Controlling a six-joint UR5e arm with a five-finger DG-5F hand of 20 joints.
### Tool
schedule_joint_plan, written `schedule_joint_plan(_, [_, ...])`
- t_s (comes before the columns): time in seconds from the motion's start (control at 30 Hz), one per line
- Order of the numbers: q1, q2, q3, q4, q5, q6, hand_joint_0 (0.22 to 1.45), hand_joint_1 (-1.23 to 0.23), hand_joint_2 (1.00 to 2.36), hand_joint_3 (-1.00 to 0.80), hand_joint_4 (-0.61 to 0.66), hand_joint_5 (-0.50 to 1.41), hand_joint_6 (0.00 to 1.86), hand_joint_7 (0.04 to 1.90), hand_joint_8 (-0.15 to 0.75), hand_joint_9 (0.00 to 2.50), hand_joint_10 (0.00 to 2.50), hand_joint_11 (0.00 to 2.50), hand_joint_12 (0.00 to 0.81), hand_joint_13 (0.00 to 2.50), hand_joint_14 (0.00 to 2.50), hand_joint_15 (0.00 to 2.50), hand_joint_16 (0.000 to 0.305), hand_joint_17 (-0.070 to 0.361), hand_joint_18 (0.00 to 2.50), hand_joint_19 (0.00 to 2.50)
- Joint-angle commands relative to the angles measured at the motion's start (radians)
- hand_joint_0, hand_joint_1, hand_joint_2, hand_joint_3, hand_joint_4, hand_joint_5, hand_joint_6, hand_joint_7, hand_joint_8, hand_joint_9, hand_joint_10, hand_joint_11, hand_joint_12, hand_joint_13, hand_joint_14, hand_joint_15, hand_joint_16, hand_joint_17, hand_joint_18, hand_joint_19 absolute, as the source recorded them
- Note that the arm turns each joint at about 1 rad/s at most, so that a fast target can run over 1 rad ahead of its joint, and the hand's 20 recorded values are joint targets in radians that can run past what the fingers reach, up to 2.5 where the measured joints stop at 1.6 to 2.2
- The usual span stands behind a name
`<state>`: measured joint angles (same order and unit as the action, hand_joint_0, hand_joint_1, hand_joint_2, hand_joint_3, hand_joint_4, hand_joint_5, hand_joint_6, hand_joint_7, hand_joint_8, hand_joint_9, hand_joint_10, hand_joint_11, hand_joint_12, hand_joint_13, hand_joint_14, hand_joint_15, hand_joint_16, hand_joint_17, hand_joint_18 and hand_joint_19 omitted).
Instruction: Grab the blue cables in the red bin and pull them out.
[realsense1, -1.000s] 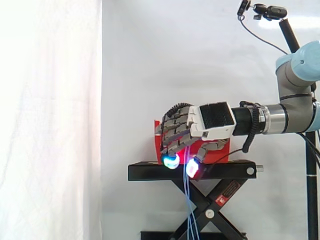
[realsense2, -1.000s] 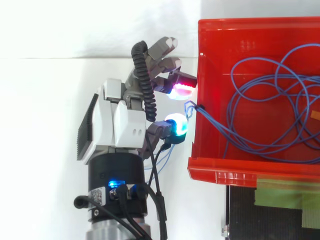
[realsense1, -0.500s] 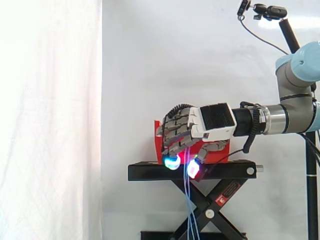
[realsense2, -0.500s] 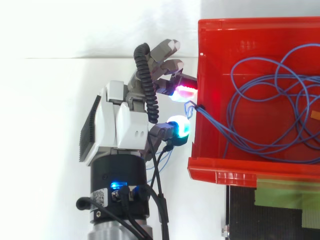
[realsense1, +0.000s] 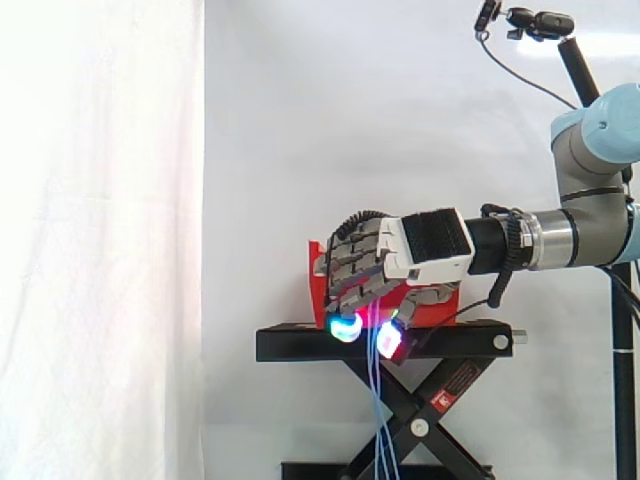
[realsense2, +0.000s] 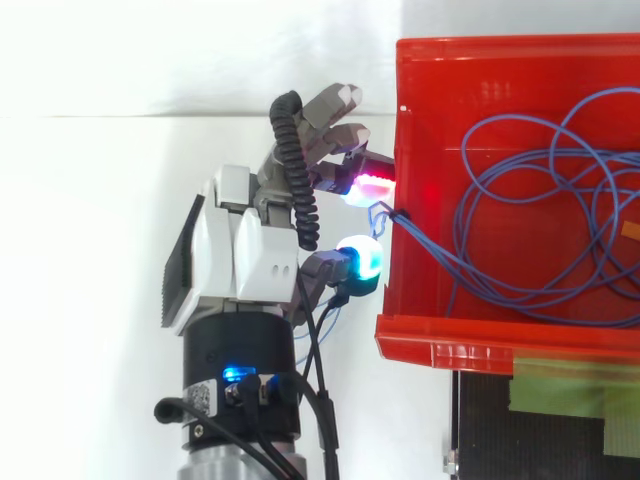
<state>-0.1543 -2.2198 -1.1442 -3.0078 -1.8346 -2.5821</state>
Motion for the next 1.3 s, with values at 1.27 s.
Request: schedule_joint_plan(1.27, [0.001, 0.000, 0.000, 0.007, -0.006, -0.011, 0.83, -0.97, 1.00, -1.00, 0.08, 0.93, 0.01, 0.82, 0.235, 0.80, 0.02, 0.49, 0.306, 0.63, 0.01, 0.31, 0.039, 0.088, 0.53, 0.37])
